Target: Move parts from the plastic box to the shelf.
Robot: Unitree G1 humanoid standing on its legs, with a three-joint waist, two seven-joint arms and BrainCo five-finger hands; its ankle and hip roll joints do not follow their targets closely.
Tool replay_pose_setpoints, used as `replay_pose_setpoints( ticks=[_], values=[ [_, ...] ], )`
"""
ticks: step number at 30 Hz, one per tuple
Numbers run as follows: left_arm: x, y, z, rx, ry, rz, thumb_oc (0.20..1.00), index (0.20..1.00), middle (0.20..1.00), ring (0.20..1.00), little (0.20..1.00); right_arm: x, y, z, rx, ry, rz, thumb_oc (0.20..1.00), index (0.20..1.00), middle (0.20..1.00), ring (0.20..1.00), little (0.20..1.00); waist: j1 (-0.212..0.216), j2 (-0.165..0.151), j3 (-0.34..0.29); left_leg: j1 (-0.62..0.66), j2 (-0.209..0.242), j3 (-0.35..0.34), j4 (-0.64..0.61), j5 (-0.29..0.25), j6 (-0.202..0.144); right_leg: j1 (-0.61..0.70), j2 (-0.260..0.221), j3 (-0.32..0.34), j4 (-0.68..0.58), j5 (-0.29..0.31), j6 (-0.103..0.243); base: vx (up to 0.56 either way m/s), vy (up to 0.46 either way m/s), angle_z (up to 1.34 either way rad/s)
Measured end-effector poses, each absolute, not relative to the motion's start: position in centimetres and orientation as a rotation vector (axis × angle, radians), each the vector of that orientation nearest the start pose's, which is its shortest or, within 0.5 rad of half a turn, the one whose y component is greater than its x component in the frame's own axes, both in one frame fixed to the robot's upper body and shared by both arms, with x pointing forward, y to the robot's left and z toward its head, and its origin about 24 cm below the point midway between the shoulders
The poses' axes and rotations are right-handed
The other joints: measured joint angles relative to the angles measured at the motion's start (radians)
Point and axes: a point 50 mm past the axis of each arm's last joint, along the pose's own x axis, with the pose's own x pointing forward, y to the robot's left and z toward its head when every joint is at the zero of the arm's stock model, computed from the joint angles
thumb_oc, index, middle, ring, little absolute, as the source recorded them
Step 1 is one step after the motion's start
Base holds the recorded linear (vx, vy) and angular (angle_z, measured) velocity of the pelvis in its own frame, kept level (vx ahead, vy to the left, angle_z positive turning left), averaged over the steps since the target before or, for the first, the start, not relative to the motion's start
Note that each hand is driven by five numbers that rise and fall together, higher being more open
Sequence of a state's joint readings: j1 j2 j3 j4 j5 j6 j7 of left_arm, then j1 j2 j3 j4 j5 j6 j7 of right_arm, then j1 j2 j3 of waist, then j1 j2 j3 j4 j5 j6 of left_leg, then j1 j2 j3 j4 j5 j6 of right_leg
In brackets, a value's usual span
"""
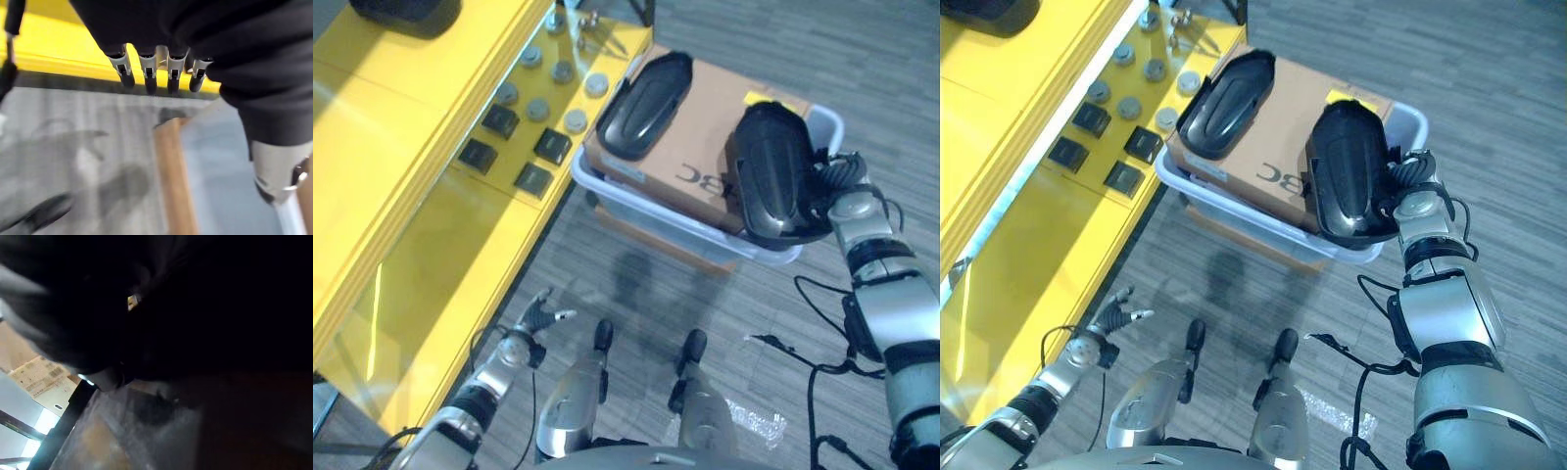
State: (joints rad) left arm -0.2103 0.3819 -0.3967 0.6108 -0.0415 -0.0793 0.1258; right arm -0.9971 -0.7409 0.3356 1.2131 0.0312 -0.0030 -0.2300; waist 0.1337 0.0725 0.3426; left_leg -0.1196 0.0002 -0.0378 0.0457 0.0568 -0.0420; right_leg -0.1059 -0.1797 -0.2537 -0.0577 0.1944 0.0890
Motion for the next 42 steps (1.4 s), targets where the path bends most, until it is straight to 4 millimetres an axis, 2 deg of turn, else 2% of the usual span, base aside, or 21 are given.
replay_pose_setpoints(
  ticks=[1,2,3,4,7,9,11,12,13,17,23,34,39,42],
  values=[
    [27.0,18.8,-3.0,0.482,0.323,-0.137,1.0,1.0,1.0,1.0,1.0,37.1,-33.7,16.6,-0.792,0.155,-0.509,0.2,0.2,0.2,0.2,0.2,-0.005,-0.005,-0.012,0.024,0.006,0.011,-0.008,-0.002,0.002,0.018,0.003,0.001,-0.006,0.001,-0.001,0.06,-0.114,-0.24],
    [27.6,19.2,-0.4,0.454,0.232,-0.127,1.0,1.0,1.0,1.0,1.0,37.2,-32.8,16.7,-0.856,0.119,-0.455,0.2,0.2,0.2,0.2,0.2,-0.014,-0.014,-0.015,0.092,0.013,0.019,-0.039,-0.001,0.0,0.074,0.017,0.011,-0.024,0.005,-0.001,0.02,-0.063,-0.28],
    [27.5,19.5,0.3,0.434,0.189,-0.118,1.0,1.0,1.0,1.0,1.0,37.2,-32.1,16.5,-0.89,0.083,-0.419,0.2,0.2,0.2,0.2,0.2,-0.012,-0.02,-0.043,0.106,0.02,0.027,-0.051,-0.004,-0.002,0.081,0.021,0.019,-0.024,-0.001,0.001,0.05,-0.085,-0.35],
    [27.7,19.9,1.5,0.401,0.14,-0.088,1.0,1.0,1.0,1.0,1.0,37.1,-30.6,16.6,-0.937,0.011,-0.355,0.2,0.2,0.2,0.2,0.2,-0.021,-0.032,-0.076,0.126,0.028,0.043,-0.054,-0.013,-0.007,0.093,0.03,0.029,-0.024,-0.008,0.001,0.05,-0.069,-0.33],
    [28.2,19.3,2.5,0.29,0.108,-0.07,1.0,1.0,1.0,1.0,1.0,36.2,-26.8,16.8,-1.037,-0.155,-0.221,0.2,0.2,0.2,0.2,0.2,-0.058,-0.048,-0.12,0.211,0.047,0.072,-0.092,-0.019,-0.013,0.137,0.049,0.054,-0.024,-0.022,-0.002,0.03,-0.062,-0.3],
    [28.1,17.7,2.4,0.166,0.107,-0.082,1.0,1.0,1.0,1.0,1.0,35.3,-25.0,16.1,-1.082,-0.217,-0.146,0.2,0.2,0.2,0.2,0.2,-0.083,-0.061,-0.17,0.23,0.053,0.082,-0.11,-0.02,-0.014,0.144,0.056,0.061,-0.024,-0.031,-0.003,0.0,-0.032,-0.23],
    [28.1,16.1,2.1,0.077,0.121,-0.118,1.0,1.0,1.0,1.0,1.0,35.3,-24.5,15.7,-1.108,-0.218,-0.119,0.2,0.2,0.2,0.2,0.2,-0.102,-0.073,-0.192,0.247,0.057,0.096,-0.122,-0.02,-0.015,0.147,0.059,0.075,-0.024,-0.034,-0.003,-0.01,-0.051,-0.21],
    [28.1,15.3,1.9,-0.005,0.136,-0.126,1.0,1.0,1.0,1.0,1.0,35.2,-24.4,15.5,-1.121,-0.207,-0.119,0.2,0.2,0.2,0.2,0.2,-0.112,-0.077,-0.204,0.252,0.057,0.105,-0.123,-0.02,-0.015,0.147,0.061,0.081,-0.024,-0.032,-0.004,0.01,-0.077,-0.23],
    [28.0,13.7,1.5,-0.15,0.167,-0.136,1.0,1.0,1.0,1.0,1.0,35.2,-23.7,15.1,-1.131,-0.206,-0.113,0.2,0.2,0.2,0.2,0.2,-0.128,-0.079,-0.214,0.268,0.061,0.118,-0.124,-0.021,-0.015,0.155,0.064,0.092,-0.024,-0.032,-0.004,0.0,-0.081,-0.2],
    [28.5,10.0,1.6,-0.393,0.222,-0.206,1.0,1.0,1.0,1.0,1.0,34.9,-20.7,15.6,-1.141,-0.309,-0.049,0.2,0.2,0.2,0.2,0.2,-0.157,-0.068,-0.225,0.303,0.067,0.144,-0.125,-0.034,-0.013,0.176,0.072,0.112,-0.026,-0.048,-0.009,-0.01,-0.051,-0.21],
    [28.7,8.3,1.9,-0.563,0.26,-0.229,1.0,1.0,1.0,1.0,1.0,34.4,-16.9,15.2,-1.114,-0.391,0.062,0.2,0.2,0.2,0.2,0.2,-0.166,-0.051,-0.264,0.321,0.08,0.173,-0.125,-0.037,-0.017,0.178,0.088,0.139,-0.026,-0.044,-0.015,-0.01,-0.027,-0.15],
    [28.2,6.7,1.4,-0.677,0.331,-0.253,1.0,1.0,1.0,1.0,1.0,33.8,-13.7,14.3,-1.064,-0.418,0.182,0.2,0.2,0.2,0.2,0.2,-0.155,-0.052,-0.265,0.317,0.082,0.17,-0.125,-0.035,-0.019,0.18,0.091,0.137,-0.024,-0.037,-0.013,-0.02,-0.006,0.0],
    [28.2,6.7,1.4,-0.678,0.331,-0.252,1.0,1.0,1.0,1.0,1.0,33.0,-11.6,14.2,-1.04,-0.459,0.266,0.2,0.2,0.2,0.2,0.2,-0.152,-0.053,-0.265,0.313,0.083,0.165,-0.125,-0.033,-0.024,0.181,0.09,0.133,-0.024,-0.036,-0.015,0.0,-0.002,0.02],
    [28.3,7.1,1.3,-0.669,0.328,-0.245,1.0,1.0,1.0,1.0,1.0,32.9,-11.5,14.1,-1.04,-0.447,0.295,0.2,0.2,0.2,0.2,0.2,-0.143,-0.053,-0.266,0.313,0.082,0.159,-0.125,-0.033,-0.024,0.182,0.089,0.13,-0.024,-0.036,-0.016,0.0,-0.005,0.05]
  ],
)
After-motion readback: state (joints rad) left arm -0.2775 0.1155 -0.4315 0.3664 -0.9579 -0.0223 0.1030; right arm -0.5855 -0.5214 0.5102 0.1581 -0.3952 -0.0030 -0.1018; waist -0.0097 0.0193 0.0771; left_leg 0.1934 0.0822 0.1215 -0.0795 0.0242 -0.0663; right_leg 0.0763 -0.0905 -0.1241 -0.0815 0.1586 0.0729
